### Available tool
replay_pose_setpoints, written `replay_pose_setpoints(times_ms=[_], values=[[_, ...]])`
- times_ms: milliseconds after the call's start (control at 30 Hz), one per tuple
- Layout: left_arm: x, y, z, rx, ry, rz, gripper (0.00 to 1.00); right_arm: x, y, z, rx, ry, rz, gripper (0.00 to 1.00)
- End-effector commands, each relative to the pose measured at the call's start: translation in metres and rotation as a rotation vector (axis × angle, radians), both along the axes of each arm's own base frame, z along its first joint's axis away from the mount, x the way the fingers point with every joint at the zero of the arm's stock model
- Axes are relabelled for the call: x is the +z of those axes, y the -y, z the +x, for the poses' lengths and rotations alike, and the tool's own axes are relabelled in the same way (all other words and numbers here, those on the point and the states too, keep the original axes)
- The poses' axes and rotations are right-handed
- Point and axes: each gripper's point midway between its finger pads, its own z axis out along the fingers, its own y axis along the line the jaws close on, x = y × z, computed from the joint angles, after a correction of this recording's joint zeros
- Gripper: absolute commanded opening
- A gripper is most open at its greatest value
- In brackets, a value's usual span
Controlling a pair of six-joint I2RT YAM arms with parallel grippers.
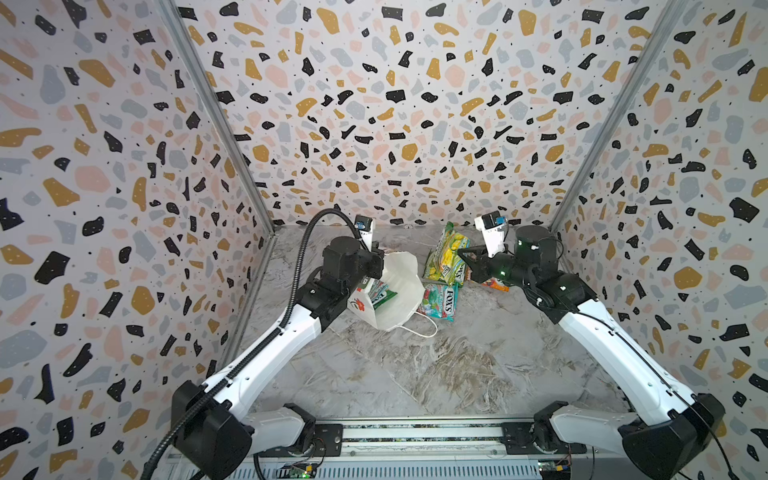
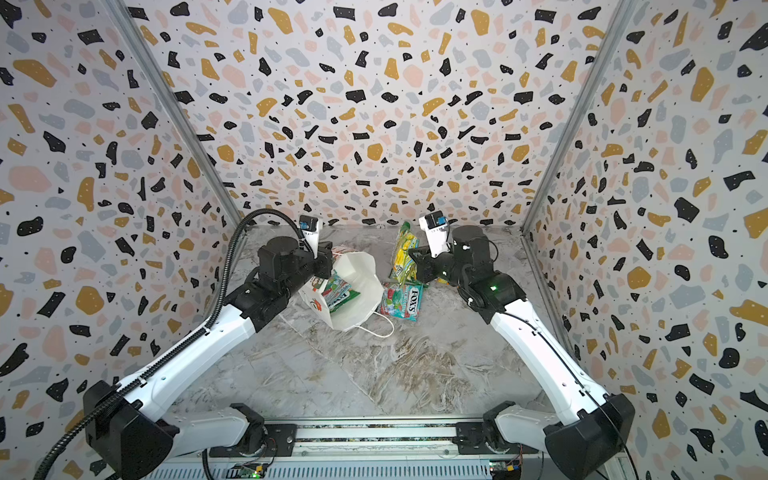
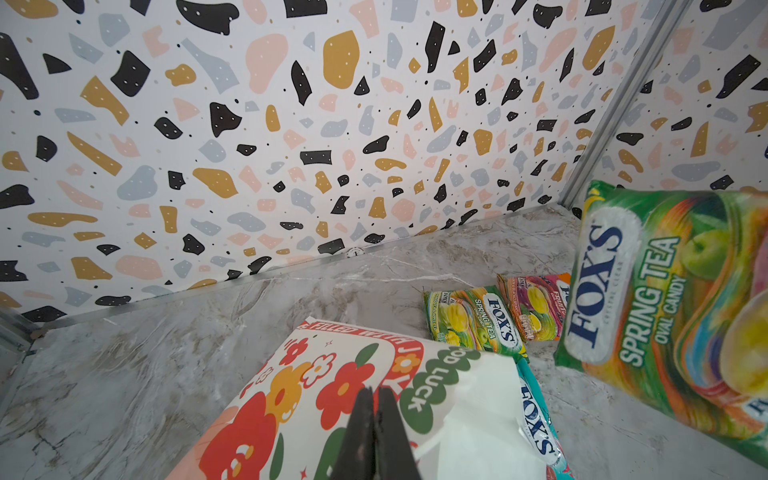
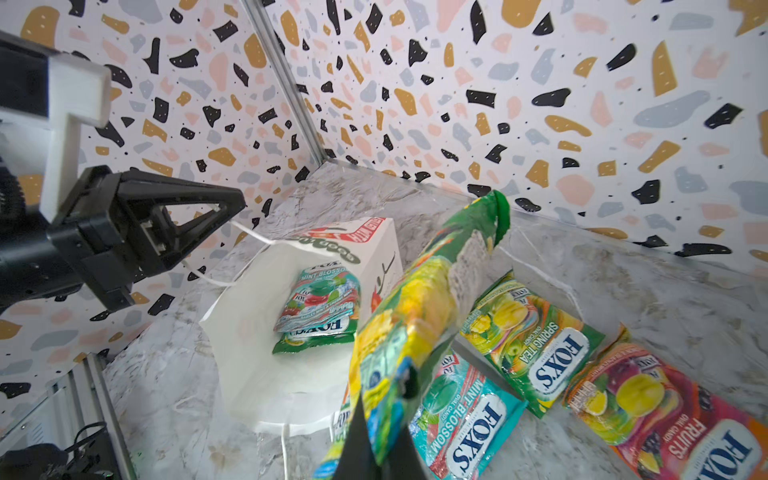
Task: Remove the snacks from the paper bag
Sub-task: 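Pull the green Spring Tea packet out of the bag with the right gripper, then lower the green packet onto the table beside the other packets, release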
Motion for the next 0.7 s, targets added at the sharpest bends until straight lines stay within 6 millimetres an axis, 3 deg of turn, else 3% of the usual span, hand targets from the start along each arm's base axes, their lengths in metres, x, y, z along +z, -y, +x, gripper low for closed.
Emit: replay_pose_setpoints(times_ms=[0, 133, 367, 533, 667], values=[[0.007, -0.002, 0.000, 0.005, 0.028, 0.001, 0.00, 0.014, 0.016, -0.005, -0.027, 0.054, -0.008, 0.00], [0.007, -0.002, 0.000, 0.007, 0.027, 0.001, 0.00, 0.002, 0.036, 0.003, -0.107, 0.042, -0.058, 0.00], [0.006, -0.003, 0.000, 0.011, 0.027, 0.004, 0.00, -0.063, 0.081, 0.017, -0.275, -0.119, -0.216, 0.00], [0.006, -0.002, 0.000, 0.009, 0.026, 0.004, 0.00, -0.105, 0.086, 0.014, -0.258, -0.239, -0.243, 0.00], [0.006, -0.002, 0.000, 0.008, 0.027, 0.004, 0.00, -0.128, 0.081, 0.013, -0.213, -0.315, -0.257, 0.00]])
